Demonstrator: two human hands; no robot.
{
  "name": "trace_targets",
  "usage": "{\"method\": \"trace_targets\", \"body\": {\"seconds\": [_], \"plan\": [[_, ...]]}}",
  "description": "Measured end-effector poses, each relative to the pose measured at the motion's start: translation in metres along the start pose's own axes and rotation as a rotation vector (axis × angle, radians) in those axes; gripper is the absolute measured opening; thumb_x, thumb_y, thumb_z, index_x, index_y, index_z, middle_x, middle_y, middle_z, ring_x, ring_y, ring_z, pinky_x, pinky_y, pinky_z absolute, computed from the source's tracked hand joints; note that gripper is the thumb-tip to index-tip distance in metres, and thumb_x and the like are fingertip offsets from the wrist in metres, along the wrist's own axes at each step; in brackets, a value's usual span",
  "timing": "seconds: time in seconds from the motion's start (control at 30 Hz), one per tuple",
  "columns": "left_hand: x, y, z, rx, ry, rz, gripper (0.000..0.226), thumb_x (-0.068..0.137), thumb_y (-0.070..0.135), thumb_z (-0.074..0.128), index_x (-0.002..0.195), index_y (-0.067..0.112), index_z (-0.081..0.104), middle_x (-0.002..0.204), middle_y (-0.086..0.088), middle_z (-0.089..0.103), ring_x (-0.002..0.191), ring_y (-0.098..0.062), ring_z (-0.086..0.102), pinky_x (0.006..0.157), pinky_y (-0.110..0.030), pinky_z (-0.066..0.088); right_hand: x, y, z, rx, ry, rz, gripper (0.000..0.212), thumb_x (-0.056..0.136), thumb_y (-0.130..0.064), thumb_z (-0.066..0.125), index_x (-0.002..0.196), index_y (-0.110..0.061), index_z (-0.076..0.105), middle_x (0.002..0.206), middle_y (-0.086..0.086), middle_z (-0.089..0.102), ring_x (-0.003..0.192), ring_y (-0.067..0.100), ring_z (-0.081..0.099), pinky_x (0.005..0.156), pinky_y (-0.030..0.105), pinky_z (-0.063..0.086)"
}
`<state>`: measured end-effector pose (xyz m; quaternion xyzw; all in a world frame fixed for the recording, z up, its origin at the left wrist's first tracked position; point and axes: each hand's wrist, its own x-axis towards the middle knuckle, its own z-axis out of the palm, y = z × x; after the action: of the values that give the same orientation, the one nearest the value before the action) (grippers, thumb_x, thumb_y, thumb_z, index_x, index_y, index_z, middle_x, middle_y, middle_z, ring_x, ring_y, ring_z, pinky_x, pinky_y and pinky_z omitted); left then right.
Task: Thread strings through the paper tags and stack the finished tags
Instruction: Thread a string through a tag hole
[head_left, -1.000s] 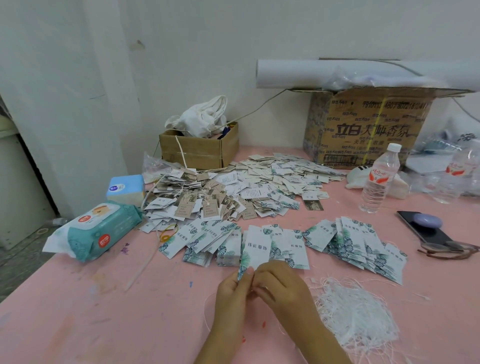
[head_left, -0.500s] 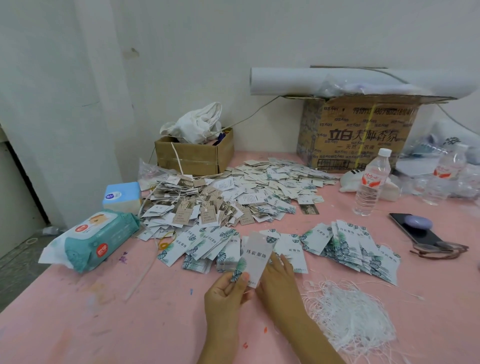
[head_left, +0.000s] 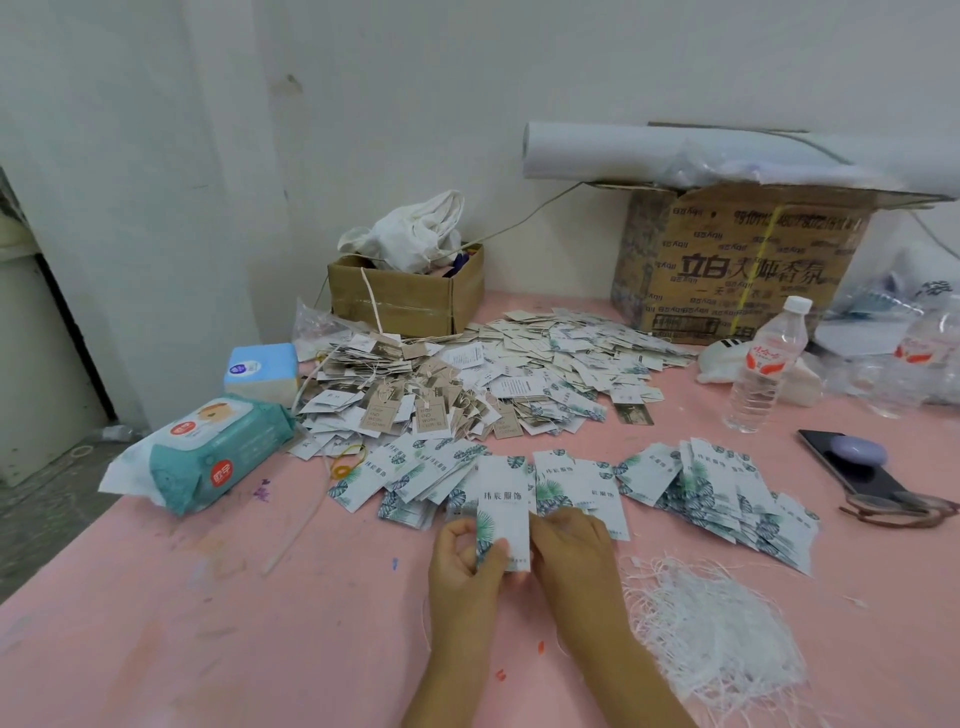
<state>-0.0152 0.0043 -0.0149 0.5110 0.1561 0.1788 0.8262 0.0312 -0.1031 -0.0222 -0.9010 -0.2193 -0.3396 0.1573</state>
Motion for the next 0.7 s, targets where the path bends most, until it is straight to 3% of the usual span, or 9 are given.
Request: {"method": "trace_targets", "body": {"seconds": [0.1, 0.17, 0.3, 0.43, 0.53, 0.6, 0.7], "plan": [[-0.002, 0.003, 0.003, -0.002, -0.020, 0.024, 0.037, 0.088, -0.012, 0.057, 0.108, 0.020, 0.056, 0.075, -0.008, 0.073, 0.055, -0.011, 0.063, 0.049, -0.022, 0.050, 0.000, 0.001, -0.003, 0.050, 0.107, -0.027, 0.015, 0.066, -0.006, 0.065, 0.077, -0.016, 0.069, 0.059, -0.005, 0.057, 0.065, 0.020, 0.051, 0.063, 0.025, 0.026], [-0.003, 0.005, 0.003, -0.046, 0.003, 0.012, 0.041, 0.090, -0.011, 0.055, 0.109, 0.025, 0.058, 0.084, -0.007, 0.076, 0.061, -0.012, 0.068, 0.050, -0.023, 0.053, 0.000, 0.003, -0.004, 0.078, 0.178, -0.034, 0.012, 0.074, -0.009, 0.070, 0.084, -0.015, 0.074, 0.060, -0.006, 0.059, 0.062, 0.020, 0.051, 0.062, 0.026, 0.027], [-0.003, 0.008, 0.001, -0.151, 0.052, -0.020, 0.037, 0.094, -0.006, 0.052, 0.105, 0.027, 0.064, 0.089, -0.003, 0.077, 0.072, -0.017, 0.070, 0.054, -0.026, 0.056, 0.001, 0.005, -0.006, 0.096, 0.188, -0.032, 0.027, 0.061, -0.005, 0.089, 0.083, -0.016, 0.077, 0.057, -0.008, 0.062, 0.057, 0.023, 0.053, 0.061, 0.026, 0.027], [-0.005, 0.009, 0.001, -0.152, 0.072, -0.009, 0.023, 0.096, 0.003, 0.054, 0.106, 0.019, 0.067, 0.088, -0.003, 0.076, 0.073, -0.015, 0.069, 0.057, -0.025, 0.057, 0.002, 0.005, -0.006, 0.115, 0.126, -0.021, 0.025, 0.054, -0.009, 0.093, 0.069, -0.019, 0.075, 0.055, -0.009, 0.063, 0.057, 0.022, 0.053, 0.060, 0.028, 0.030], [-0.005, 0.008, 0.000, -0.153, 0.081, -0.008, 0.020, 0.095, 0.002, 0.055, 0.110, 0.013, 0.063, 0.089, -0.006, 0.076, 0.073, -0.018, 0.069, 0.057, -0.026, 0.057, 0.003, 0.005, -0.007, 0.173, 0.065, 0.027, 0.024, 0.055, -0.011, 0.092, 0.070, -0.022, 0.075, 0.061, -0.013, 0.067, 0.059, 0.020, 0.053, 0.058, 0.031, 0.042], [-0.005, 0.008, -0.001, -0.152, 0.072, -0.009, 0.022, 0.095, -0.002, 0.054, 0.111, 0.012, 0.059, 0.084, -0.005, 0.076, 0.071, -0.015, 0.070, 0.056, -0.027, 0.057, 0.001, 0.004, -0.011, 0.295, 0.110, 0.181, 0.020, 0.068, -0.009, 0.085, 0.077, -0.023, 0.073, 0.071, -0.013, 0.066, 0.065, 0.017, 0.052, 0.055, 0.031, 0.045], [-0.004, 0.005, -0.001, -0.094, 0.033, -0.022, 0.028, 0.094, -0.004, 0.054, 0.119, 0.010, 0.057, 0.083, -0.004, 0.077, 0.069, -0.014, 0.070, 0.057, -0.028, 0.059, 0.000, 0.009, -0.019, 0.491, 0.315, 0.495, 0.024, 0.081, -0.009, 0.074, 0.085, -0.029, 0.060, 0.081, -0.014, 0.052, 0.075, 0.012, 0.048, 0.064, 0.022, 0.039]]}}
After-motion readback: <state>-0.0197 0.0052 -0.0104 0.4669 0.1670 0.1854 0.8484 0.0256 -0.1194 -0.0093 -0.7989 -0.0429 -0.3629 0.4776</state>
